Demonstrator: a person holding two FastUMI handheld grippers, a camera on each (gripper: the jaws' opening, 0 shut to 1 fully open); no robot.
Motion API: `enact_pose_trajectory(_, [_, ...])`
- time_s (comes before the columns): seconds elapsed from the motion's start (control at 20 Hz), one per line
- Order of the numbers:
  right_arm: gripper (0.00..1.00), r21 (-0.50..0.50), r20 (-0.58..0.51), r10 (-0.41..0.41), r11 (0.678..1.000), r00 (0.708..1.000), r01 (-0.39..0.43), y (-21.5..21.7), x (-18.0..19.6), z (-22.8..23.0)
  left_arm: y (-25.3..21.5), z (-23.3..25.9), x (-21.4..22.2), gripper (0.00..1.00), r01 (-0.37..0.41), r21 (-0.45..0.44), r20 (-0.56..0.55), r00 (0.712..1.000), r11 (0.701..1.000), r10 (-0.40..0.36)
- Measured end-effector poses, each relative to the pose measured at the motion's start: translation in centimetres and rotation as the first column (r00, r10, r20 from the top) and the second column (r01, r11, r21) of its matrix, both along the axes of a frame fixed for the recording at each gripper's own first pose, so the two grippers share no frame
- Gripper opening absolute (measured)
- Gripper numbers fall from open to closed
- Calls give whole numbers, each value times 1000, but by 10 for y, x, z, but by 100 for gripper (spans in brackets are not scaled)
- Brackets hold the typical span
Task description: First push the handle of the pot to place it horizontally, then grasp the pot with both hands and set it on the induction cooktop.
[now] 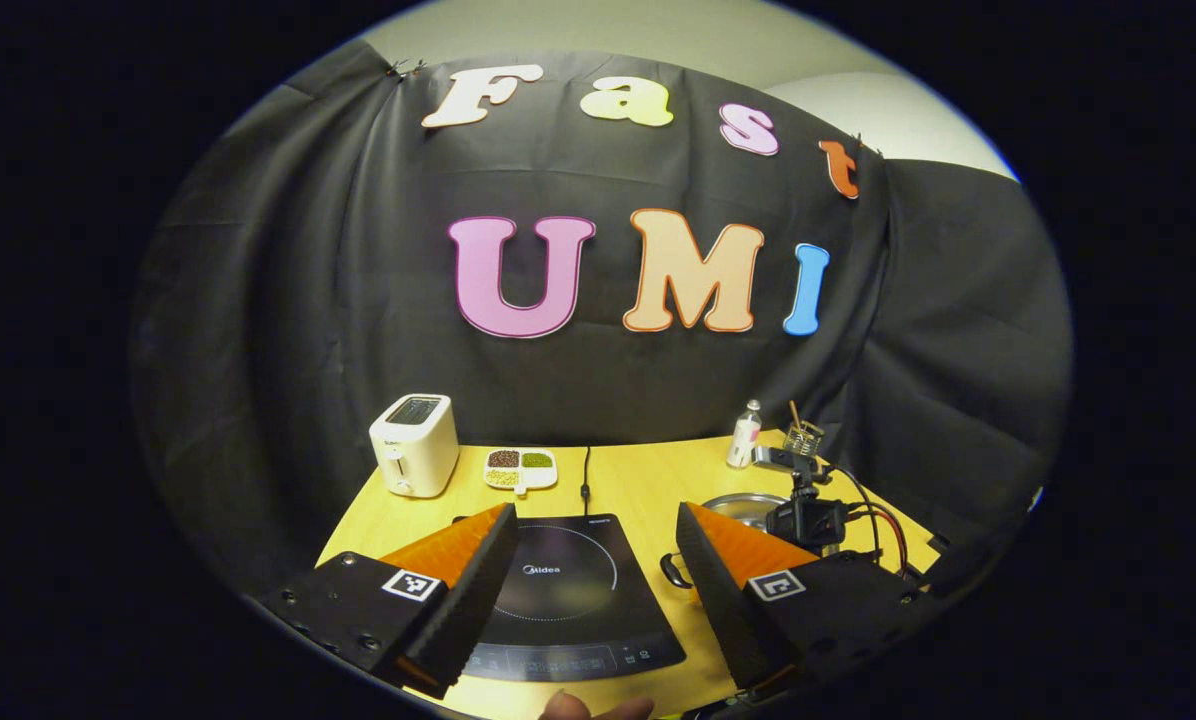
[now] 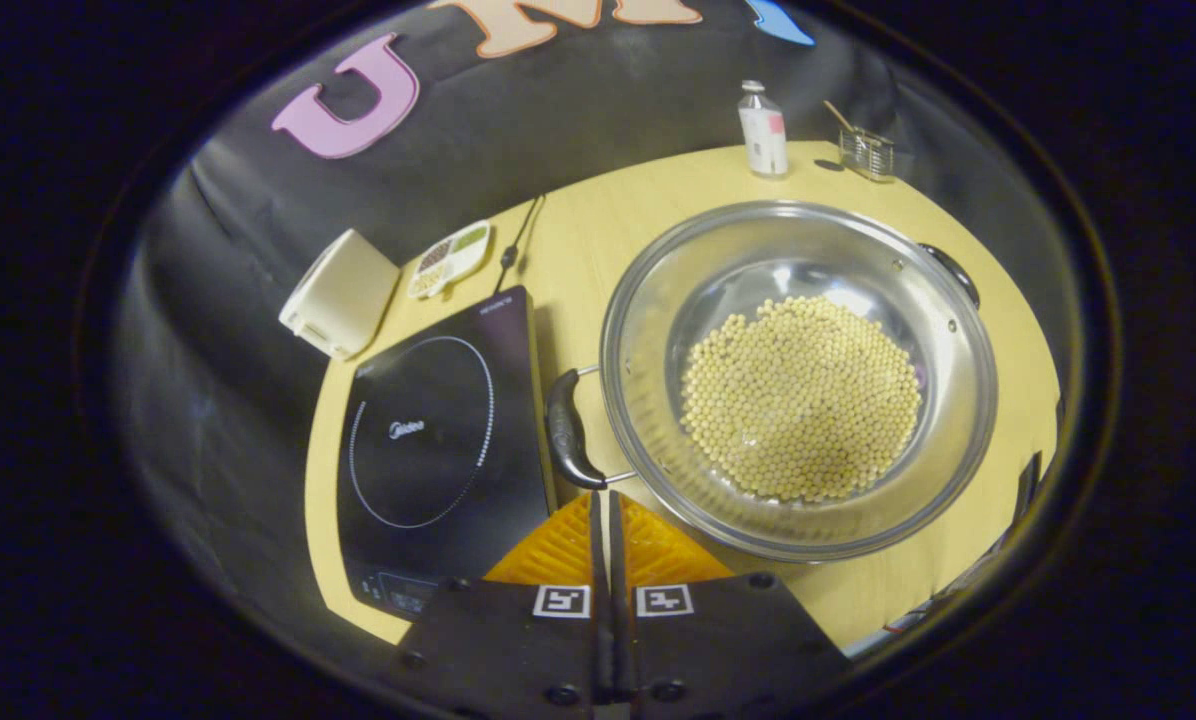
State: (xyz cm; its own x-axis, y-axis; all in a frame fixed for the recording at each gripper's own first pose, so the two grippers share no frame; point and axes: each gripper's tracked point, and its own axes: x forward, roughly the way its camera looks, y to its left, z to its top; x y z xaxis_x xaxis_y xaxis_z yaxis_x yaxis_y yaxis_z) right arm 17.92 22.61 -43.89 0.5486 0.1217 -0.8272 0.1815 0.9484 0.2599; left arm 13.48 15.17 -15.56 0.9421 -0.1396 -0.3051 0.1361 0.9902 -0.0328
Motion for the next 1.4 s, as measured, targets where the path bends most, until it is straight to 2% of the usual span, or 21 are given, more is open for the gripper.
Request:
enact_pose_trajectory(0.05, [0,-6,21,-8,1000,1000,9,-12,-2,8,-7,-1,2,96,15,-6,-5,1000,1000,-15])
enact_pose_trajectory(0.15, [3,-38,77,-42,998,996,45,-49,-3,26,-20,-8,3,96,38,-30,-27,999,999,-39])
enact_pose_trajectory(0.25, [9,-99,105,-68,992,992,79,-90,-4,35,-36,-19,10,96,53,-58,-59,997,997,-57])
enact_pose_trajectory(0.3, [13,-127,107,-68,989,992,81,-108,-7,38,-43,-27,14,92,54,-66,-78,995,996,-59])
enact_pose_trajectory(0.35, [15,-149,119,-65,985,991,82,-126,-5,44,-50,-33,17,96,52,-73,-99,993,996,-59])
enact_pose_trajectory(0.45, [27,-225,139,-35,972,990,66,-163,2,49,-65,-48,27,96,42,-84,-136,989,996,-54])
enact_pose_trajectory(0.5, [37,-266,148,-11,963,989,51,-181,8,52,-73,-54,32,96,40,-88,-157,986,995,-53])
enact_pose_trajectory(0.55, [42,-310,149,20,950,989,27,-199,13,54,-82,-64,38,100,38,-92,-178,983,995,-54])
enact_pose_trajectory(0.6, [52,-360,151,45,933,987,12,-218,18,57,-89,-71,44,96,35,-89,-197,979,995,-52])
enact_pose_trajectory(0.65, [61,-403,153,63,915,986,4,-238,25,58,-96,-79,49,96,29,-83,-214,976,996,-47])
enact_pose_trajectory(0.7, [65,-427,153,80,904,985,-7,-250,31,56,-103,-87,53,96,24,-73,-233,972,997,-41])
enact_pose_trajectory(0.85, [67,-444,133,135,894,982,-63,-278,48,44,-122,-117,72,95,-7,-55,-284,959,998,-8])
enact_pose_trajectory(0.95, [77,-433,114,159,896,981,-95,-290,59,30,-130,-140,78,95,-41,-59,-330,944,997,20])
enact_pose_trajectory(1.05, [75,-425,103,176,897,979,-117,-300,69,22,-134,-162,82,95,-89,-51,-376,925,995,63])
enact_pose_trajectory(1.1, [77,-418,99,184,900,978,-127,-303,73,18,-136,-171,85,96,-107,-50,-393,916,993,79])
enact_pose_trajectory(1.15, [75,-404,89,192,904,977,-140,-304,75,13,-136,-177,89,96,-120,-46,-407,909,992,91])
enact_pose_trajectory(1.2, [77,-393,78,199,907,977,-154,-305,77,8,-138,-185,95,96,-129,-43,-419,903,991,100])
enact_pose_trajectory(1.4, [75,-362,53,223,913,973,-189,-305,83,-7,-125,-211,103,95,-177,24,-468,868,984,167])
